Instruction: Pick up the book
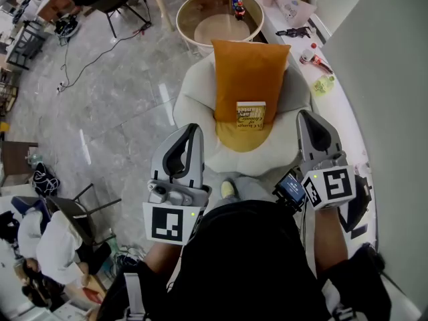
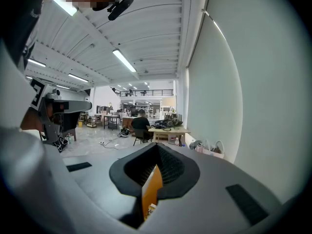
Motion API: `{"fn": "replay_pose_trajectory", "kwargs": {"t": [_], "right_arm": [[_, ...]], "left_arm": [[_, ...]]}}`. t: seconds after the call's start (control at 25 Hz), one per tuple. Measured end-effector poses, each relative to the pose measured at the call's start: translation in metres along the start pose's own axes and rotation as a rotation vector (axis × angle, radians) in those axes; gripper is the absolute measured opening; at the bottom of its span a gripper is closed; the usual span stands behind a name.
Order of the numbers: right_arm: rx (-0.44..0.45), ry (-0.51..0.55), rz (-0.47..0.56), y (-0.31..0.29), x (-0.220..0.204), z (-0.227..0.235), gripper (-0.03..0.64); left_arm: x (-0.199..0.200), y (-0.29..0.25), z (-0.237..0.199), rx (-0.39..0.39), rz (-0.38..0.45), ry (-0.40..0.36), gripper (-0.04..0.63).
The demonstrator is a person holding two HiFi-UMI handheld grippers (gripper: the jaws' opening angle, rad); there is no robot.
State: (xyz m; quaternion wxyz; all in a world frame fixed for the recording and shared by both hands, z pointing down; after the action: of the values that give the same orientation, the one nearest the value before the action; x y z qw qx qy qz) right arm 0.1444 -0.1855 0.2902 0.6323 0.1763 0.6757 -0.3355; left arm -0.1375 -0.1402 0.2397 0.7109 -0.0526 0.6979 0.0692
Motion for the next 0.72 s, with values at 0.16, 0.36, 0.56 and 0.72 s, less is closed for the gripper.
{"fn": "replay_pose_trajectory", "kwargs": {"t": [0.16,0.36,0.56,0.72], "right_arm": [[0.014,-0.011,0.007,-0.005,-0.003,0.026,0.014],[0.031,-0.021,0.011,-0.014,-0.009,0.053,0.014],[0.053,-0.024,0.021,-0.025,-0.013,0.073,0.014],[0.074,-0.018,0.023,-0.029,-0.013,0.082,0.014]], "left_arm": [[0.001,-0.022,0.016,-0.007,0.002,-0.014,0.011],[-0.001,-0.042,0.026,-0.009,0.015,-0.062,0.011],[0.000,-0.056,0.035,0.004,0.015,-0.067,0.011],[0.001,-0.059,0.041,0.016,0.012,-0.083,0.011]]}}
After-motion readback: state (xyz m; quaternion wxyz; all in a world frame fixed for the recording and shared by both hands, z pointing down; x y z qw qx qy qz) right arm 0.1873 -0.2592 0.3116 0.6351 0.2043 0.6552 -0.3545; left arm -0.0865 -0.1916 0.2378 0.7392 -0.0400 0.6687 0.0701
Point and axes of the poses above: the fingertips, and each gripper's own axes: y backward along the fingers, z to its right, x out of its top, the point moved 9 cm from there along y, backward along the fingers, and after that the axes turned 13 degrees about x, right-handed, at the moved point
